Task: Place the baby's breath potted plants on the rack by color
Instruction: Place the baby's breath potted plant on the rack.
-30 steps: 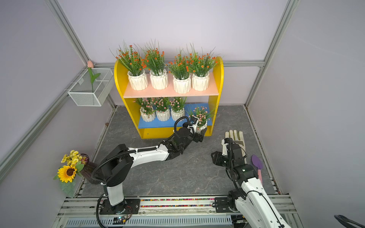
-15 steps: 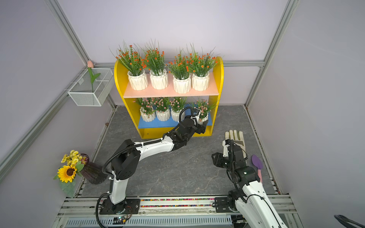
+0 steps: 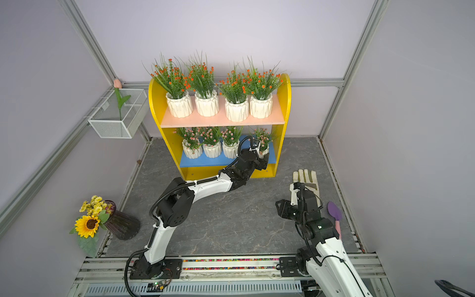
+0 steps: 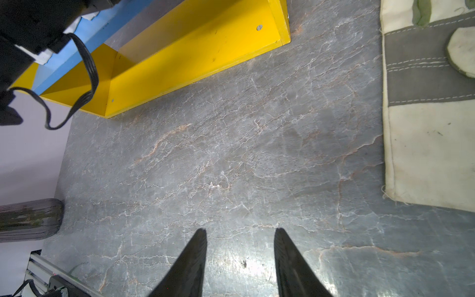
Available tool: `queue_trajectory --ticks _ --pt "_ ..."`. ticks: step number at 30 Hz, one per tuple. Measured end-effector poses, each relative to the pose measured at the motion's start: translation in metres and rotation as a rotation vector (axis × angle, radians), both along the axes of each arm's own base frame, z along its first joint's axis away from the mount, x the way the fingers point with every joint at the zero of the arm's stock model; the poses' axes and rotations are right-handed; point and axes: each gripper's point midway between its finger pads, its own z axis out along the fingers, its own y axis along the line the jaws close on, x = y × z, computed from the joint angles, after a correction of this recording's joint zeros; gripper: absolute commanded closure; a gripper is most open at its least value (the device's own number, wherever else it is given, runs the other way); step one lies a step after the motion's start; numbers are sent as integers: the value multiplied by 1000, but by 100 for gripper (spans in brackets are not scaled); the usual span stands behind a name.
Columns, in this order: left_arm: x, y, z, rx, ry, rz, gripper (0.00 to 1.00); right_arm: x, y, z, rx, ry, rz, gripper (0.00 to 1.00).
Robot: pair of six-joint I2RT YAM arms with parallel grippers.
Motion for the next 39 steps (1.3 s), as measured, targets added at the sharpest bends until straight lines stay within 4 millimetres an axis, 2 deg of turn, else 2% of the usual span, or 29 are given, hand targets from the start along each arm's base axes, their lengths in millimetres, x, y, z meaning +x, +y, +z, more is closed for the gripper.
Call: queue_trajectory --ticks 8,11,14,19,22,31,39 --pt "21 6 0 -16 -15 68 59 -1 1 -2 7 9 4 54" --pt "27 4 0 -31 -14 78 54 -1 2 -2 8 12 5 53" --pt "29 3 -1 -44 -8 82 43 -1 2 -3 9 14 5 50" --pt "29 3 -1 -58 0 86 10 -1 2 -4 12 21 1 46" --pt "29 3 -2 -62 4 87 0 -1 2 -4 13 24 2 45" --pt "29 6 0 -74 4 104 0 0 2 -4 13 23 3 42" --pt "16 22 5 -85 12 111 0 2 3 -8 9 38 3 41"
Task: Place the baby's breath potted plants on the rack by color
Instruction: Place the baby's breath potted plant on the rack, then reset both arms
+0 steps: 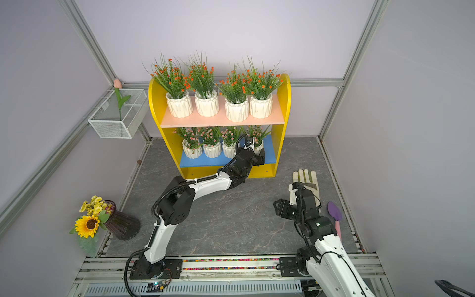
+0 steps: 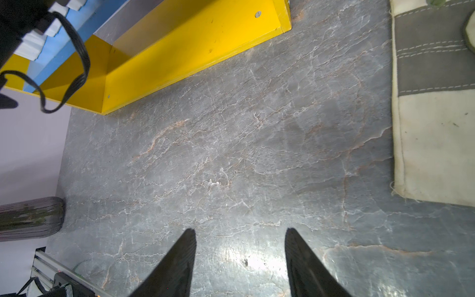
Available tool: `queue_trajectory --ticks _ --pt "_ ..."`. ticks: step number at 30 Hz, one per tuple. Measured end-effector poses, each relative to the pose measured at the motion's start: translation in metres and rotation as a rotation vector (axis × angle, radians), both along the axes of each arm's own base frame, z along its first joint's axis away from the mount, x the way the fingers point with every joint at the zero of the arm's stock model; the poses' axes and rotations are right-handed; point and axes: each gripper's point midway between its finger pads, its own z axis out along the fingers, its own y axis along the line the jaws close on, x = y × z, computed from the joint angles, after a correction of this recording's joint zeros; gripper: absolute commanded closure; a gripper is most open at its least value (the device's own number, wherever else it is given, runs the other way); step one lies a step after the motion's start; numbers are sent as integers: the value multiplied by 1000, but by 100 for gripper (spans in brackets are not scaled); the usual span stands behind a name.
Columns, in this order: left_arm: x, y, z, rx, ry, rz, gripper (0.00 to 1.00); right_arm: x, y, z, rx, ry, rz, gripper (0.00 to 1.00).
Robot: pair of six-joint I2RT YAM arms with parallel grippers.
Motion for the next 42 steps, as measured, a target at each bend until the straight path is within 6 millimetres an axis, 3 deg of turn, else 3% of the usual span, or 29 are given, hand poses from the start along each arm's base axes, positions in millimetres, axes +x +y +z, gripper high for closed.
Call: queue_trajectory --ticks 7,12,19,24,27,35,37,42 --pt "-5 4 12 -33 -13 0 0 3 1 0 0 -2 0 40" --pt "-17 6 7 -31 0 -12 0 3 1 0 1 -4 0 38" --pt "-61 9 -8 0 32 -65 0 7 1 -1 -3 -4 -2 37" --pt "-94 24 -13 19 50 -91 0 14 2 -4 -9 -6 0 36" --pt "-107 44 -16 30 56 -78 0 20 4 -7 -13 -3 3 33" --pt "-120 120 -42 170 82 79 0 39 8 -9 -25 -19 14 1" --pt "-122 143 -51 213 110 110 0 45 6 -8 -35 -29 15 10" --pt "-119 210 -50 256 159 221 0 59 3 -4 -33 -55 -1 12"
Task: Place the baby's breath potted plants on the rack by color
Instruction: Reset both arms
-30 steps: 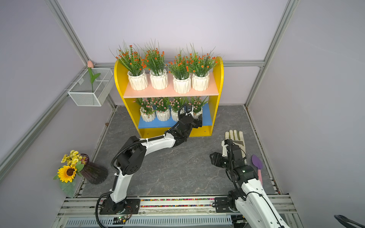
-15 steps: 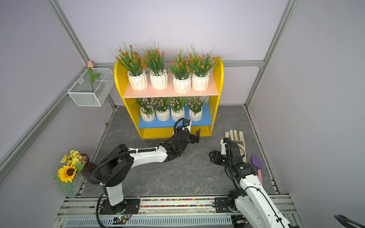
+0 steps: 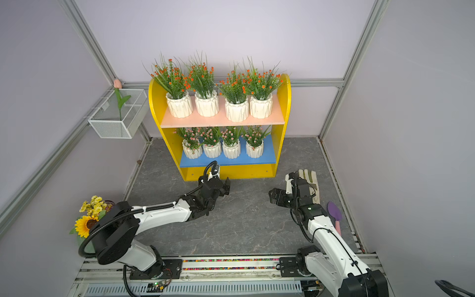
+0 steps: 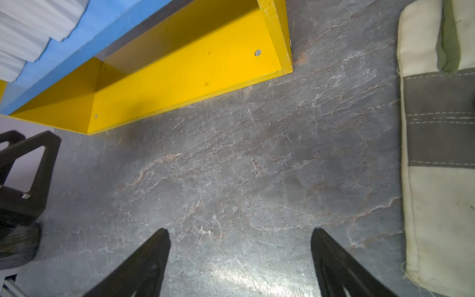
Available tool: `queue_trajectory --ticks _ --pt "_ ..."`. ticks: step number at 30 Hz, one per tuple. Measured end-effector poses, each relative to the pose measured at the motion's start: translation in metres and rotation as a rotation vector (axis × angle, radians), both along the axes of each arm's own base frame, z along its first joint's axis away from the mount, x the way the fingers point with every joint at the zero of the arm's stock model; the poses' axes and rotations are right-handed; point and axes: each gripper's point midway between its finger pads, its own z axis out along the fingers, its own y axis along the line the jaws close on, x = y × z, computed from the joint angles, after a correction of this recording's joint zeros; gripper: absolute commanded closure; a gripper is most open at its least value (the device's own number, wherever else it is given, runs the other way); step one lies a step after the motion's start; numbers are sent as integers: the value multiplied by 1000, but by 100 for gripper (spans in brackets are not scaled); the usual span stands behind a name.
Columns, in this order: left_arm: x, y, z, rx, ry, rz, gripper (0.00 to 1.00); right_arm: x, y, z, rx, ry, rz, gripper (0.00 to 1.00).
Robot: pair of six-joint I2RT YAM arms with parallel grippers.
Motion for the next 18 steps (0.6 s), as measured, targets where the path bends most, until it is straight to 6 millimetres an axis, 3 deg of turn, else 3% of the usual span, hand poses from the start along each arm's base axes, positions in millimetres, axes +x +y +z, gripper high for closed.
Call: queue_trajectory --ticks 12,18 --pt "4 119 77 -121 -48 189 1 32 -36 15 32 -45 -124 11" --pt "21 196 83 -192 -49 348 1 42 -62 22 -35 -104 -197 12"
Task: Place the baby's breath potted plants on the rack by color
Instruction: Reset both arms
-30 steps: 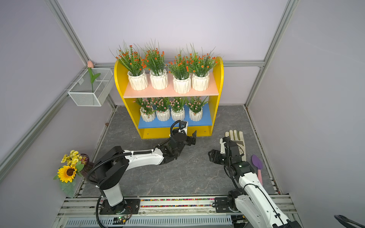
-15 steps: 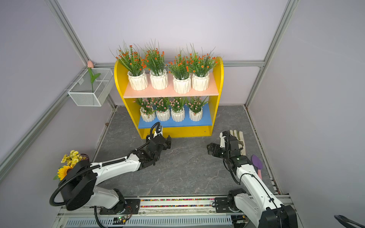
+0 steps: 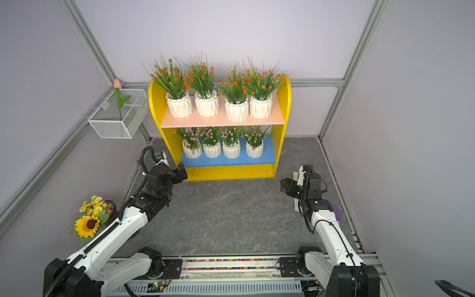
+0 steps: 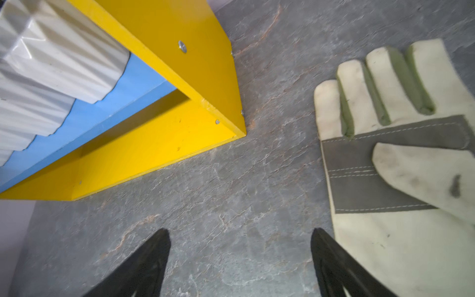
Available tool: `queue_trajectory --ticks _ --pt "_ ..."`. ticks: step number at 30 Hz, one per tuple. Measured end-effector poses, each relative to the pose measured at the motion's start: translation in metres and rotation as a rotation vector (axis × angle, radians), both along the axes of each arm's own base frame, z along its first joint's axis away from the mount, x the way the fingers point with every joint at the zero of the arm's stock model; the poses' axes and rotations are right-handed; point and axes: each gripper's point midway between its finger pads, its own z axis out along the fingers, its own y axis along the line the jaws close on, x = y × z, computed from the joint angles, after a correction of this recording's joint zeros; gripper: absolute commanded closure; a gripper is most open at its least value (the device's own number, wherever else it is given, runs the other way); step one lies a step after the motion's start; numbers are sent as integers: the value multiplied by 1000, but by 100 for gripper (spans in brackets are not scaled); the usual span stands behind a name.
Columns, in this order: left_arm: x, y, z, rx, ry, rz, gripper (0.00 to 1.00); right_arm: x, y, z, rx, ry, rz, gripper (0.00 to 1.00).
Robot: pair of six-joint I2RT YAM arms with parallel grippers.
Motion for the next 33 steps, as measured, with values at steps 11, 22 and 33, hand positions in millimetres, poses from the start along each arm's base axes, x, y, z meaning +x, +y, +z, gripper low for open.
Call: queue_trajectory --ticks 11,22,33 --pt "33 66 -87 -1 161 120 1 32 -49 -7 -110 -72 -125 11" --pt "29 78 -103 79 55 112 1 31 -72 -21 -268 -162 -178 11" --pt "27 79 -121 89 1 110 1 30 -74 -44 -367 -312 -154 12"
